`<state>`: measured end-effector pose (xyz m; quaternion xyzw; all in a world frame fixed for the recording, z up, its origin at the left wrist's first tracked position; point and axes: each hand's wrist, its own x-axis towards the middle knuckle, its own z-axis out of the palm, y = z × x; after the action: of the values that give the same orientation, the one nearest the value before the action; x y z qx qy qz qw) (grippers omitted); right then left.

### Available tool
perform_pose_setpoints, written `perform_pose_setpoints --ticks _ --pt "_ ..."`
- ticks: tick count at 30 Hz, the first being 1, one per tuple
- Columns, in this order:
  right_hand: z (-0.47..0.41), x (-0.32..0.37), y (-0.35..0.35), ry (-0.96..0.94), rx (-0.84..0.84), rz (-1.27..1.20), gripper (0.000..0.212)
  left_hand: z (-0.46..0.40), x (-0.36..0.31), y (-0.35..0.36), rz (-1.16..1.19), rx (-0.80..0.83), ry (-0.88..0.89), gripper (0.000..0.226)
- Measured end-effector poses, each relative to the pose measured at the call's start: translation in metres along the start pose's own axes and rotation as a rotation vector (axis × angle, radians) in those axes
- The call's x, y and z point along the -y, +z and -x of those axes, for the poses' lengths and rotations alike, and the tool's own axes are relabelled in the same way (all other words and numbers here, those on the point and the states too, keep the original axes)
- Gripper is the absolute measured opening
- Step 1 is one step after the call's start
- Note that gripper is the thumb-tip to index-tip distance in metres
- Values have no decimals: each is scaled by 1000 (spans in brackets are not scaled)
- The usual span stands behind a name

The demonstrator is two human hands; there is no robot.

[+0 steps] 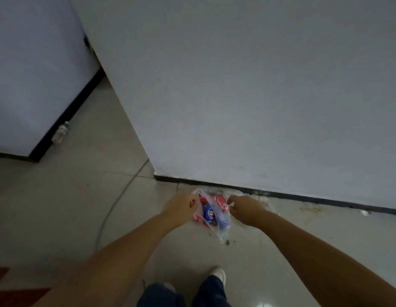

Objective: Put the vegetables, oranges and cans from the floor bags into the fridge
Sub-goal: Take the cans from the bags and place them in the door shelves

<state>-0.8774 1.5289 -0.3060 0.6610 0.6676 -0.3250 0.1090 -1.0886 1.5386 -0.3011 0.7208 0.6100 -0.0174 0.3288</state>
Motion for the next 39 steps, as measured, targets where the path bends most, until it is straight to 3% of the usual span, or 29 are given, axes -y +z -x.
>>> perform_pose_setpoints --ticks 2,6,10,14,18,21,25,27,29,32,34,36,39 --pt "-34 -5 27 4 57 -52 34 -32 22 26 -5 66 13 35" --pt "-118 -36 112 -1 84 -144 28 -119 74 113 -63 237 99 22" --pt "-217 -80 211 44 80 -164 33 -227 134 218 -199 309 312 30" --pt "-318 -118 318 3 97 -17 34 -323 195 320 -411 327 540 33" --pt "-412 -161 391 -184 58 268 43 -408 256 391 -725 275 904 46" --pt "-465 -205 406 -244 -18 511 59 -448 286 410 -760 234 1192 39" --pt "-468 -236 391 -200 -86 567 62 -457 319 404 -775 394 1165 34" --pt "-454 -235 386 -129 -47 512 61 -443 327 403 -716 384 1113 39" --pt "-452 -229 384 -135 -74 464 53 -428 323 406 -638 300 1194 37" --pt "-461 -207 394 -311 -158 367 50 -416 309 419 -565 307 1297 21" --pt "-473 -192 411 -538 -235 470 59 -421 304 427 -602 290 1345 17" --pt "-478 -184 419 -688 -210 503 58 -423 301 425 -622 314 1406 20" --pt "-468 -189 414 -685 -201 509 42 -414 316 427 -618 442 1467 11"
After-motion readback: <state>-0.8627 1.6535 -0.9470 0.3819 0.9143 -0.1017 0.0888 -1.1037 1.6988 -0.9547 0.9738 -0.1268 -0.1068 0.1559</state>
